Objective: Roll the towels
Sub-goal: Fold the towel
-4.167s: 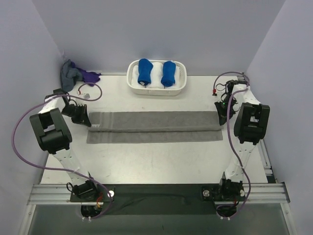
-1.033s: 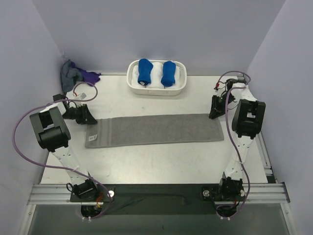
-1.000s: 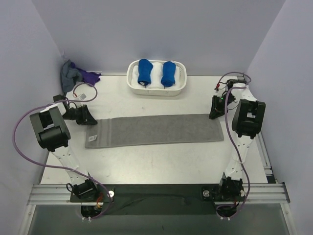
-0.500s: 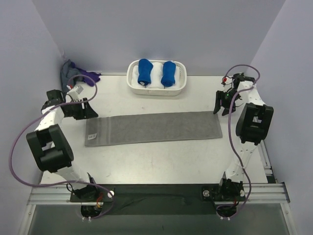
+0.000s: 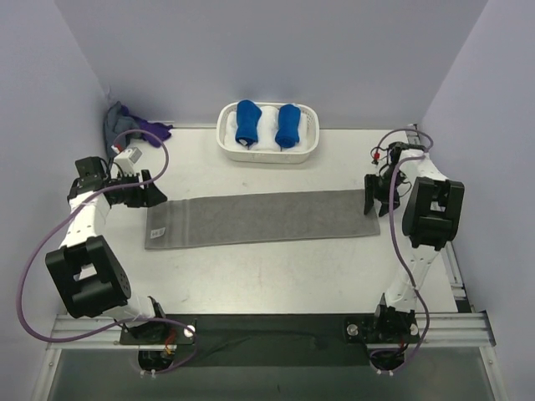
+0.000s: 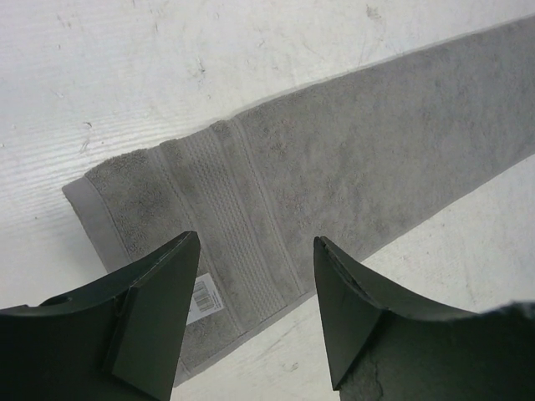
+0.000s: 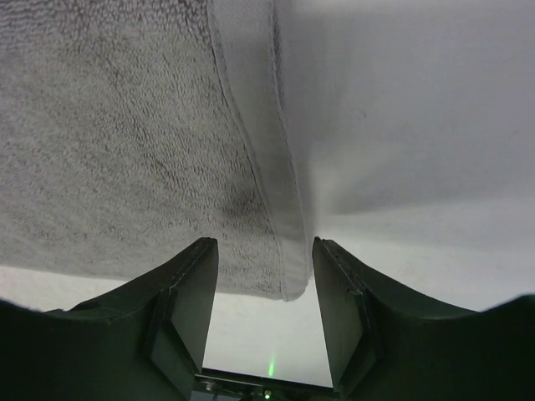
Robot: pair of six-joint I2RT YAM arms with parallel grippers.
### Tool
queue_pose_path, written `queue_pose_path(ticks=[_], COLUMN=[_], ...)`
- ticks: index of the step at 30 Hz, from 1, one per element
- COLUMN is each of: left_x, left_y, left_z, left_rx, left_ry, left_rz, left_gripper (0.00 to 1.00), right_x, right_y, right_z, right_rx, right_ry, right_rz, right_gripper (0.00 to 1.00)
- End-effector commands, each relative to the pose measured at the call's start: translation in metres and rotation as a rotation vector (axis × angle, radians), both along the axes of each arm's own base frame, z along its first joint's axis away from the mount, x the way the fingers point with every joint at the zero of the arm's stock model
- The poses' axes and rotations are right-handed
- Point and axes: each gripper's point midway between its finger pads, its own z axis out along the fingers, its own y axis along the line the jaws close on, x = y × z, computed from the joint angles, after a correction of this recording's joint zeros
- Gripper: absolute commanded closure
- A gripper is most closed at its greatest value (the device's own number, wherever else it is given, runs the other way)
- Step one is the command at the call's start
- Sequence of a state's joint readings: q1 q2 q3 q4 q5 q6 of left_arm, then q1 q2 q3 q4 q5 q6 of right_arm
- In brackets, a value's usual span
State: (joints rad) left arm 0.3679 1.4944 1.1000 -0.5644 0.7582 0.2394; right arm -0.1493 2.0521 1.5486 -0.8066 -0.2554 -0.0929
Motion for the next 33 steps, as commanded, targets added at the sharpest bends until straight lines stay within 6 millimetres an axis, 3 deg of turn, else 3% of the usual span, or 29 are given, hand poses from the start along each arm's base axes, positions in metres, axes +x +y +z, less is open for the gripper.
queue_pose_path(ticks=[1, 8, 11, 14, 18, 20, 24, 27, 29, 30, 33], left_x=[0.001, 0.001, 0.002, 0.005, 0.006, 0.005, 0.005, 0.004, 0.002, 0.001, 0.000], left_y=[0.002, 0.002, 0.003, 0.004, 0.003, 0.001, -0.001, -0.004, -0.006, -0.006, -0.007], left_z=[0.018, 0.016, 0.018, 0.019, 0.021, 0.023, 0.026, 0.026, 0.024, 0.023, 0.021], left_rx=[0.066, 0.062, 0.062, 0.059, 0.051, 0.043, 0.030, 0.015, 0.010, 0.010, 0.010], left_ry=[-0.093, -0.085, -0.086, -0.086, -0.085, -0.089, -0.092, -0.086, -0.073, -0.068, -0.059], left_rz=[-0.017, -0.014, -0.009, -0.003, 0.000, -0.004, -0.006, -0.008, -0.012, -0.010, -0.010], left_gripper=[0.33, 0.33, 0.33, 0.33, 0.33, 0.33, 0.32, 0.24, 0.18, 0.07, 0.03], right_x=[-0.004, -0.006, -0.007, -0.013, -0.019, -0.021, -0.021, -0.015, -0.015, -0.013, -0.015], right_y=[0.004, 0.020, 0.020, 0.016, 0.004, -0.007, -0.052, -0.069, -0.066, -0.063, -0.039], right_z=[-0.012, -0.030, -0.033, -0.038, -0.035, -0.025, 0.002, 0.029, 0.045, 0.050, 0.071], right_rx=[-0.046, -0.097, -0.106, -0.120, -0.113, -0.113, -0.131, -0.140, -0.133, -0.121, -0.053], right_ry=[0.040, 0.089, 0.103, 0.133, 0.139, 0.120, 0.058, 0.002, -0.024, -0.038, -0.074], right_rz=[0.017, 0.074, 0.073, 0.072, 0.056, 0.052, 0.009, 0.019, 0.036, 0.047, 0.074], right_gripper=[0.51, 0.53, 0.58, 0.68, 1.00, 1.00, 1.00, 1.00, 1.00, 1.00, 1.00])
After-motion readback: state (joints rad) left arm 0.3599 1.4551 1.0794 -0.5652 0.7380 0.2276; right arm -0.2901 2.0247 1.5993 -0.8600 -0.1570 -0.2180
